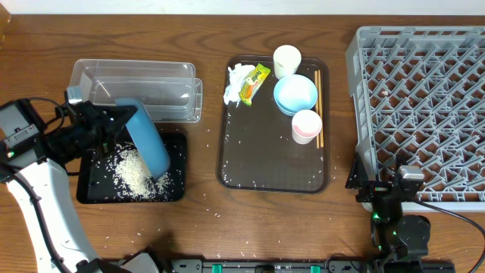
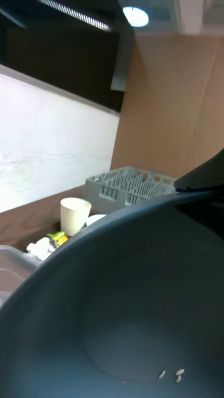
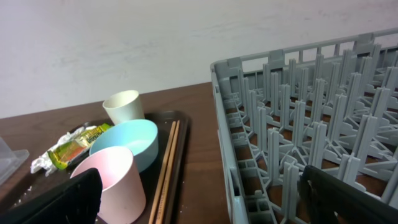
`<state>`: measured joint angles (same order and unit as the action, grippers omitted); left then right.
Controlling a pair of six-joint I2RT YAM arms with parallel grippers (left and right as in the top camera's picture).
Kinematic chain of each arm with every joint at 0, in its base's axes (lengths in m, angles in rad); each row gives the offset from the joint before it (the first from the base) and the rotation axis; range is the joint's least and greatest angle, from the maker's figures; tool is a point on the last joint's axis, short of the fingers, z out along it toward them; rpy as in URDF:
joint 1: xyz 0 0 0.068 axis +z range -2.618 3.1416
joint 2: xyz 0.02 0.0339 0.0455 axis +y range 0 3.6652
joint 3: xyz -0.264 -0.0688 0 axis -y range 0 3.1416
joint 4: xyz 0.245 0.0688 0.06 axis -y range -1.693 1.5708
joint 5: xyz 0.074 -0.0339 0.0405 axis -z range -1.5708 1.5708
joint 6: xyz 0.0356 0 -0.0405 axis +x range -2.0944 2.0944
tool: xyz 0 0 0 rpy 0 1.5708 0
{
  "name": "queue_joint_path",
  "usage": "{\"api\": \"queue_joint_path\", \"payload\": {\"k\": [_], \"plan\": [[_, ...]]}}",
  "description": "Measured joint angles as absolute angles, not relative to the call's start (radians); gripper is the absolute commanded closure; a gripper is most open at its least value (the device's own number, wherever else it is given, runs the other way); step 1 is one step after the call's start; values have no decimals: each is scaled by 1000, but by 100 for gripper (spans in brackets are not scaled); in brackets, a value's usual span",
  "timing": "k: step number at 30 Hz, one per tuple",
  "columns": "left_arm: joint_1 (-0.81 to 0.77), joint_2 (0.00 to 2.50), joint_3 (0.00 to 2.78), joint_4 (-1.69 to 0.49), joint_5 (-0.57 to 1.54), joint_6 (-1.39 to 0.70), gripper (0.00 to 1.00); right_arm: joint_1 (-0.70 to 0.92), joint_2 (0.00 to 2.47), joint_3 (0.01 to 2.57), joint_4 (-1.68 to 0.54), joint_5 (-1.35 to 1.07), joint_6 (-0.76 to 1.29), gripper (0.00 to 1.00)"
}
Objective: Sort waste into correct bins and load items into the dishwasher rack
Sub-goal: 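Tilt the teal plate with the left gripper to dump rice onto black tray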
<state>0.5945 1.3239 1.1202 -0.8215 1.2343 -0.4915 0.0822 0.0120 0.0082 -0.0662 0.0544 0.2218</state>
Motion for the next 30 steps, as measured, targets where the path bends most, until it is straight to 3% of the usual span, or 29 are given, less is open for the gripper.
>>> {"api": "queue_joint_path", "payload": {"k": [9, 30], "plan": [[723, 1324, 1120, -879, 1259, -458, 94, 82, 12, 8, -66, 54, 222, 1], [796, 1348, 1119, -905, 1441, -363, 94, 82, 12, 8, -66, 54, 222, 1]]}}
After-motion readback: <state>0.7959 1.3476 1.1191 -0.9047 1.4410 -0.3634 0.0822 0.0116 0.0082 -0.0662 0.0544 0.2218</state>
